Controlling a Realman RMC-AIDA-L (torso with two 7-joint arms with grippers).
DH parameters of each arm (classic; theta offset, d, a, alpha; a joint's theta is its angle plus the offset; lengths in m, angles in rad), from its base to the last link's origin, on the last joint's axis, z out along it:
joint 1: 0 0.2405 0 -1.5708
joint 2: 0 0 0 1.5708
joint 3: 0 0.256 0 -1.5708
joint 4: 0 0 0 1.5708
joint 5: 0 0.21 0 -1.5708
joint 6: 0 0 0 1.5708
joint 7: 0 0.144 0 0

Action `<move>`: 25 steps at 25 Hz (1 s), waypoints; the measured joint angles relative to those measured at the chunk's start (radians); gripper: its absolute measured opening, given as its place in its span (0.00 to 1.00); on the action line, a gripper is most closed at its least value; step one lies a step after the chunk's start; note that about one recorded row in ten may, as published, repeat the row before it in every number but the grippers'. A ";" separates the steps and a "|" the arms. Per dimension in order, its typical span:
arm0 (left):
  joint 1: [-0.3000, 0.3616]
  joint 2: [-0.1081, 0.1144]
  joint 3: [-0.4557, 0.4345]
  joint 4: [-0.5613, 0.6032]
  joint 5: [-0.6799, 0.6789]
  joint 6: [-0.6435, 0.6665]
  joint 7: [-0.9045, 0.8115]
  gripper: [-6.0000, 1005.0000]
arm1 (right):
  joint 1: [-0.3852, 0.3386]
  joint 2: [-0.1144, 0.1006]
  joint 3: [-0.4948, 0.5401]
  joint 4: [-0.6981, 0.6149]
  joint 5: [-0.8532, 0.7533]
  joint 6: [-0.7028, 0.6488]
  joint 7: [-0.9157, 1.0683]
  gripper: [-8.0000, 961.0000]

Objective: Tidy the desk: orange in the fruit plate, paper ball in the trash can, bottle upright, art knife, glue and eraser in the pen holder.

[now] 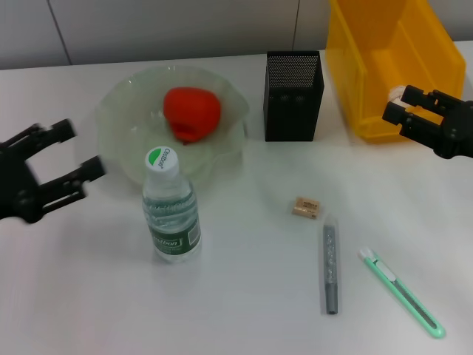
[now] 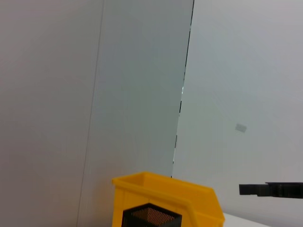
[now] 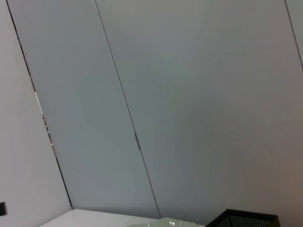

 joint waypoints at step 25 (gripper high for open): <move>-0.063 0.019 0.010 -0.063 0.442 0.187 -0.010 0.81 | 0.098 -0.022 -0.002 -0.452 -0.481 -0.154 0.582 0.64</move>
